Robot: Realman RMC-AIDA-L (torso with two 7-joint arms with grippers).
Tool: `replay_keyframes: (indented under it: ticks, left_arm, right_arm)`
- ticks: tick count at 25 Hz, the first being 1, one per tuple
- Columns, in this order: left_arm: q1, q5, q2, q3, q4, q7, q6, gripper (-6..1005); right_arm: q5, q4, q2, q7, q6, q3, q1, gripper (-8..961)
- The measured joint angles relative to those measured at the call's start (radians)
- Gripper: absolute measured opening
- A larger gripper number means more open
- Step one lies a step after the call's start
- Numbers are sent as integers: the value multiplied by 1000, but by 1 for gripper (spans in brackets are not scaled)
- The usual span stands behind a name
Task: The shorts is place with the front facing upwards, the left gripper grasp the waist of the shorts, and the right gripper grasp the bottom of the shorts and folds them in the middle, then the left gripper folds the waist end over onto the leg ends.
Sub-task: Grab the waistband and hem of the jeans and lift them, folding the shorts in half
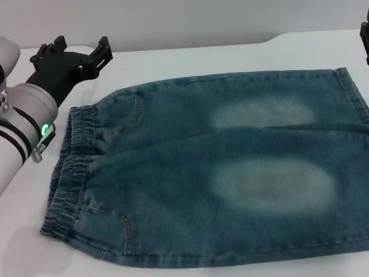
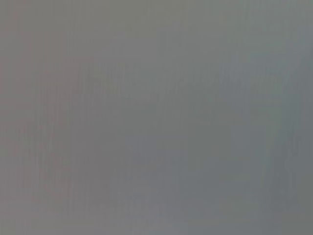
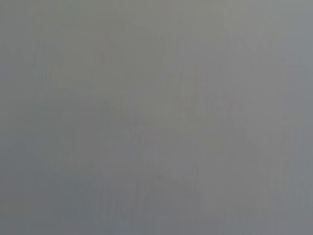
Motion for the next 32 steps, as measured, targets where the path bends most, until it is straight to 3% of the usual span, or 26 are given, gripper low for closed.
replay_keyframes:
  ticks: [15, 21, 23, 28, 32]
  left_arm:
    - [-7, 4, 1, 0, -7, 0, -9, 847]
    - [-14, 0, 1, -10, -21, 0, -84, 846]
    - [-31, 2, 1, -39, -45, 4, -186, 846]
    - [-66, 9, 3, -126, -152, 54, -433, 845]
    - [-62, 10, 2, -162, -232, 85, -531, 845]
  right_arm:
    - [5, 32, 2, 0, 4, 0, -29, 666]
    - [52, 72, -2, -3, 56, 21, -34, 665]
    - [89, 118, -7, -10, 174, 83, -38, 665]
    - [108, 260, -2, -12, 665, 371, -40, 665]
    - [99, 352, -1, 26, 933, 531, -38, 665]
